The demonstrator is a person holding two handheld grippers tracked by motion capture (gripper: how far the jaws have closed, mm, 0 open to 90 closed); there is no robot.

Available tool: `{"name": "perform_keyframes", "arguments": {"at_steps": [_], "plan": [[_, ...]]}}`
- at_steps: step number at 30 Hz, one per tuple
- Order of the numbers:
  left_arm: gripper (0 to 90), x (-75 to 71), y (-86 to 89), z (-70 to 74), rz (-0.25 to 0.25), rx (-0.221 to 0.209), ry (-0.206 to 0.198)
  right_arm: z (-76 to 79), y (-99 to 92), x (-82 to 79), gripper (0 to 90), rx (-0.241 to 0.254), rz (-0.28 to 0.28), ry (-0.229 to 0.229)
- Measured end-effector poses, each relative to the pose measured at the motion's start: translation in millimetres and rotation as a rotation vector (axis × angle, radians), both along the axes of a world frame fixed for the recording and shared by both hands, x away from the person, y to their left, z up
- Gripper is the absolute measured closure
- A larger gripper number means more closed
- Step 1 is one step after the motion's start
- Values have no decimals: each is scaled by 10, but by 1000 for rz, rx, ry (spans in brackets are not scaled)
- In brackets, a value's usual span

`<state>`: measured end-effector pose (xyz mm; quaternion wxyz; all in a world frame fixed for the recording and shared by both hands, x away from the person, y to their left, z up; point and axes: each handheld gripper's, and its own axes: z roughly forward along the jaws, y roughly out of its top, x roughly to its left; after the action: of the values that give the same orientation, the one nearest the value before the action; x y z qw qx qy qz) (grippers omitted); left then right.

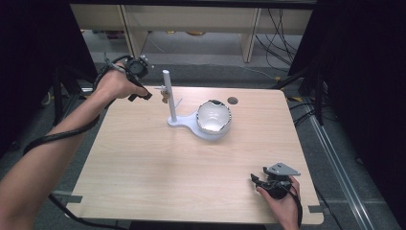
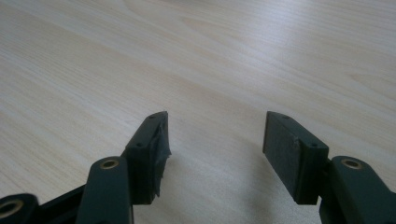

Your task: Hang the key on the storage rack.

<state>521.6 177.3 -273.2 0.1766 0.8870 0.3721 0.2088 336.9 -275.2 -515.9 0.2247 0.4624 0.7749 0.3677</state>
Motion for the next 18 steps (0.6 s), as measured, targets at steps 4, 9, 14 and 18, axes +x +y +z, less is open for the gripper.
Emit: {"name": "perform_keyframes", "arguments": {"at_steps": [4, 9, 14, 18], "plan": [[402, -96, 46, -45, -7, -11, 0, -1, 4, 3, 418, 0, -1, 4], [389, -184, 89, -110, -14, -13, -2, -2, 0, 3, 417, 0, 0, 1], [383, -251, 129, -158, -22, -9, -3, -11, -4, 13, 417, 5, 4, -8], [379, -310, 150, -212, -10, -43, -30, -3, -10, 11, 416, 20, 17, 23]]}}
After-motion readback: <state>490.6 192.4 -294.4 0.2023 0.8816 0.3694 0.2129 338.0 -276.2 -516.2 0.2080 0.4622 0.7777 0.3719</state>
